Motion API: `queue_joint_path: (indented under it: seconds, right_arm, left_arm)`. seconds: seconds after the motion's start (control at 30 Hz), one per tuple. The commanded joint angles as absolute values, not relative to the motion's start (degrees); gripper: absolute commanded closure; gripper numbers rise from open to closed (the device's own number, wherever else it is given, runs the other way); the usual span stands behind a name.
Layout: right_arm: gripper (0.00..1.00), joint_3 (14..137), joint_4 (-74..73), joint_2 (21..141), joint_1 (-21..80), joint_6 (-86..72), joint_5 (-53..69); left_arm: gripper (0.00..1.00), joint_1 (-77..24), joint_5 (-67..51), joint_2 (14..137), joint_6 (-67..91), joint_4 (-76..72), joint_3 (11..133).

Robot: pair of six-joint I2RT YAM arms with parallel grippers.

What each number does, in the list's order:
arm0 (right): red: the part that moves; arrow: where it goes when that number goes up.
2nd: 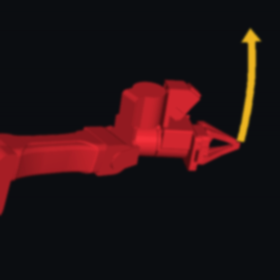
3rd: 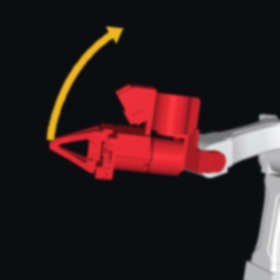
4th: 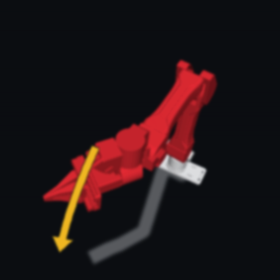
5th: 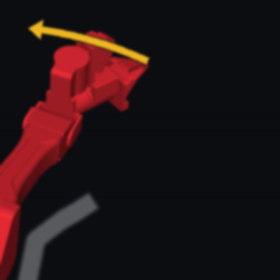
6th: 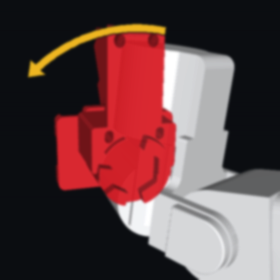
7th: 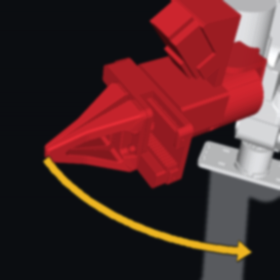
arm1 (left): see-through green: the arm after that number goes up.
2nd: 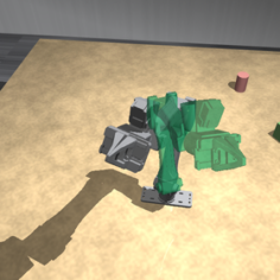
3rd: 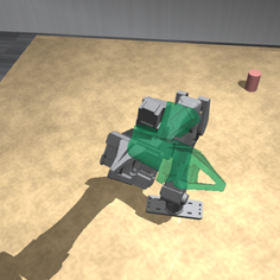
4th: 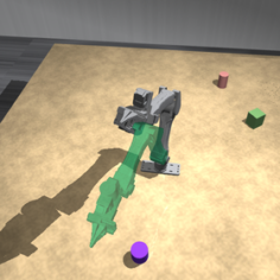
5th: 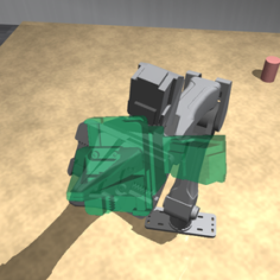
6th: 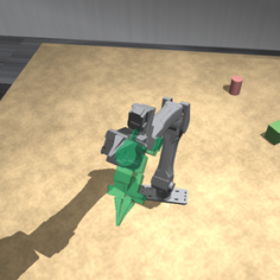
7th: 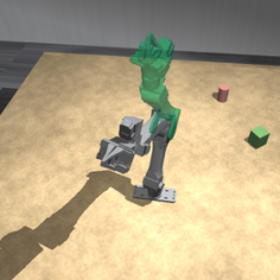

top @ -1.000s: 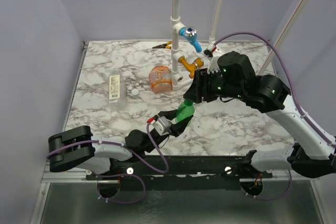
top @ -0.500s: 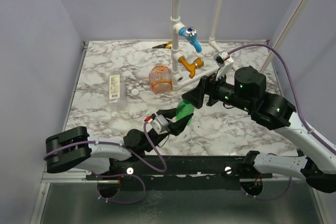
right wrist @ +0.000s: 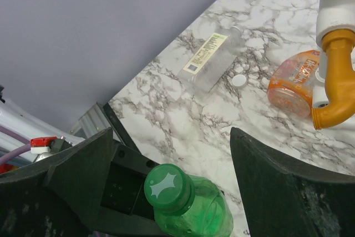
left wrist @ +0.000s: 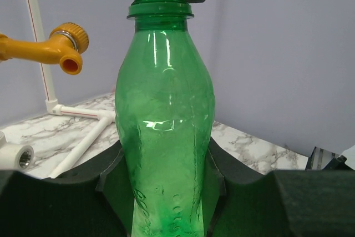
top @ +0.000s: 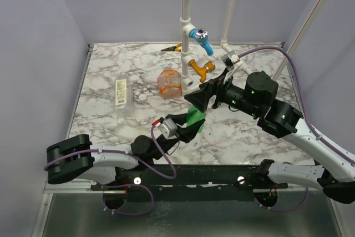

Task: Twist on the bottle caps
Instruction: Screw the bottle cap onto the plastic bottle.

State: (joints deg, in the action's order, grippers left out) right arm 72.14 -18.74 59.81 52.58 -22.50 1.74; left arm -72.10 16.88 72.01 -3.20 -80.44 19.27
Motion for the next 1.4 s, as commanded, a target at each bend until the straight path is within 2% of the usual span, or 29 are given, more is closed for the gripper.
queue_joint_path:
  seconds: [0.0, 1.37]
  right_arm:
    - [0.12, 70.8, -15.7, 59.4, 53.2, -21.0, 2.8]
    - [0.12, 69.6, -12.9, 61.3, 59.5, -19.9, 0.4]
  left_arm:
    - [1.0, -71.4, 15.3, 70.8, -0.3, -80.8, 20.5]
    - [1.0, -70.0, 13.2, 72.1, 5.3, -79.8, 20.7]
